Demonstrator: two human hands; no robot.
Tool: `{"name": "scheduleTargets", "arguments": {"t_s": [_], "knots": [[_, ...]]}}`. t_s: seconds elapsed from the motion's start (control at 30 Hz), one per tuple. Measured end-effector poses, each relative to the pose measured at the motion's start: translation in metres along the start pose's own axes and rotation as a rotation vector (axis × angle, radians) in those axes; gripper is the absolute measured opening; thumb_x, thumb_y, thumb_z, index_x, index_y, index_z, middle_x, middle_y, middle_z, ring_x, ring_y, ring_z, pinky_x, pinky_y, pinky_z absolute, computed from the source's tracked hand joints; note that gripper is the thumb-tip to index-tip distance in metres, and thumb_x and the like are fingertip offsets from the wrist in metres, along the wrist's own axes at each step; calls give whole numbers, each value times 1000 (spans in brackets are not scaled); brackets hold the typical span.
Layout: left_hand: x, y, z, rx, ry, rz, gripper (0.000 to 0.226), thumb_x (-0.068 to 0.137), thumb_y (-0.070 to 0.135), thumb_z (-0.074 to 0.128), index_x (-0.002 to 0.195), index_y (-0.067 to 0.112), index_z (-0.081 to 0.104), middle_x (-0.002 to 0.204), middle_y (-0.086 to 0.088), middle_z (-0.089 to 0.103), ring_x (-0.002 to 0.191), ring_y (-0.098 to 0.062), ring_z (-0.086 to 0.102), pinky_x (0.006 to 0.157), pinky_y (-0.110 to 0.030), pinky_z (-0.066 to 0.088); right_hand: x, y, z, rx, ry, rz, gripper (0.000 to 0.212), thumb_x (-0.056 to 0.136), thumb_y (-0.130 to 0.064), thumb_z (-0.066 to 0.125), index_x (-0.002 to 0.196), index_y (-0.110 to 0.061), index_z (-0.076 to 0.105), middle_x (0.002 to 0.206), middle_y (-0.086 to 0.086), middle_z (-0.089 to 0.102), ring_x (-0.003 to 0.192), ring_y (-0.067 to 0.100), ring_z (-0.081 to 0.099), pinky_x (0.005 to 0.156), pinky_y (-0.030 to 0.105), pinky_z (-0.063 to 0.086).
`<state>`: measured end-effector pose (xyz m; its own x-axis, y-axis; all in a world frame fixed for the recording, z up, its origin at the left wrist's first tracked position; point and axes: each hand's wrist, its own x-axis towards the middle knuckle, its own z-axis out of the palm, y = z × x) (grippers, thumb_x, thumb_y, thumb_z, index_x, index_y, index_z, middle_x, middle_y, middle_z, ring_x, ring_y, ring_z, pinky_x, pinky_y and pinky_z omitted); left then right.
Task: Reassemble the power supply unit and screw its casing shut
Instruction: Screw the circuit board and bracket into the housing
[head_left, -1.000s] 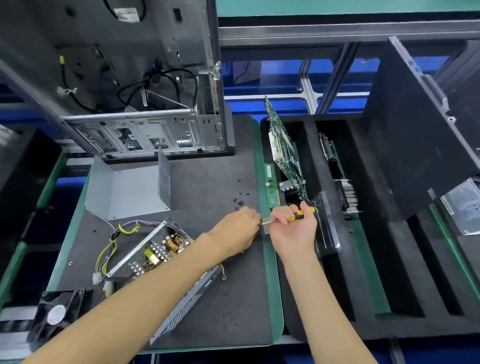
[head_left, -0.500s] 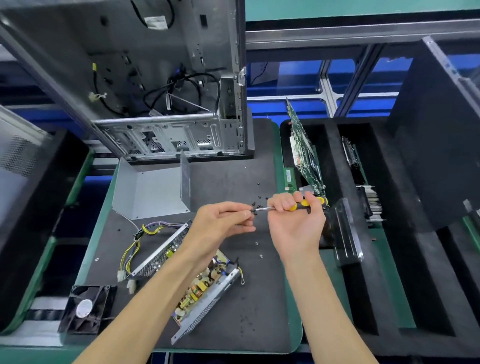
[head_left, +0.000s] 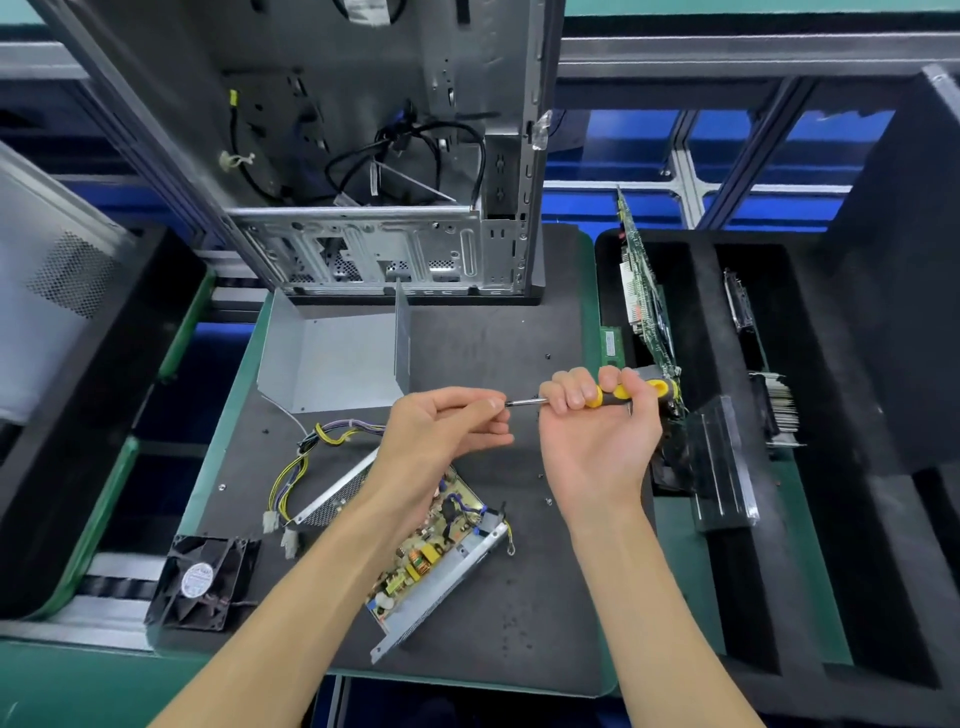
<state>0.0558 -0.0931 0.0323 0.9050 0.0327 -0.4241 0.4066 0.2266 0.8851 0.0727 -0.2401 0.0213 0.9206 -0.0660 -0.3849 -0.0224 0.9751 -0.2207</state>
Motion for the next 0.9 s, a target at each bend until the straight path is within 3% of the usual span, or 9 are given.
{"name": "scheduleTargets", "arguments": {"t_s": [0.17,0.4,0.47,0.57,0.67,0.73,0.83,0.9], "knots": [[-7,-3,-1,-12,-2,-12,9,90,3,71,94,-1,78,85,-18,76,81,-26,74,74,-29,61,-3,5,1,3,0,-28,27,97,-19,41,71,-17,39,70,0,27,60,17,28,55,28,32],[-17,1,-8,197,-28,101,11,92,11,72,100,11,79,89,-8,78,84,-23,76,72,-25,60,-3,11,-7,133,46,42,25,90,-17,48,66,-14,42,68,0,27,58,18,27,55,28,30],[-14,7,-23,445,25,249,12,93,19,70,102,21,77,92,5,78,86,-12,73,71,-21,58,-1,12,-10,167,64,69,22,86,-17,51,66,-14,42,69,0,27,58,18,27,55,28,29],[0,17,-61,1035,163,479,16,97,21,61,110,23,71,102,14,70,97,-9,62,89,-29,52,3,15,-15,159,98,96,21,84,-17,53,67,-15,42,69,-1,27,57,18,28,54,28,29],[19,23,-96,1393,61,283,29,101,34,54,124,21,64,120,5,68,116,-18,58,106,-43,42,6,21,-21,144,110,127,21,85,-17,53,69,-15,41,69,-2,26,56,17,29,55,27,28],[29,22,-109,1550,-56,110,33,102,45,48,118,23,66,115,2,71,112,-22,61,105,-41,38,6,27,-25,154,108,163,21,86,-18,53,69,-15,42,69,-2,26,56,17,29,55,27,27],[38,25,-114,1443,-184,-12,35,102,49,47,87,24,66,86,2,69,85,-22,62,76,-32,44,4,35,-31,138,97,191,20,86,-19,54,69,-14,43,67,-2,28,55,16,30,53,27,29],[42,29,-111,1330,-191,20,31,100,44,56,81,22,67,81,3,68,79,-20,61,69,-31,44,2,40,-34,94,96,197,20,86,-20,54,70,-15,43,66,-2,28,54,15,29,51,26,29]]}}
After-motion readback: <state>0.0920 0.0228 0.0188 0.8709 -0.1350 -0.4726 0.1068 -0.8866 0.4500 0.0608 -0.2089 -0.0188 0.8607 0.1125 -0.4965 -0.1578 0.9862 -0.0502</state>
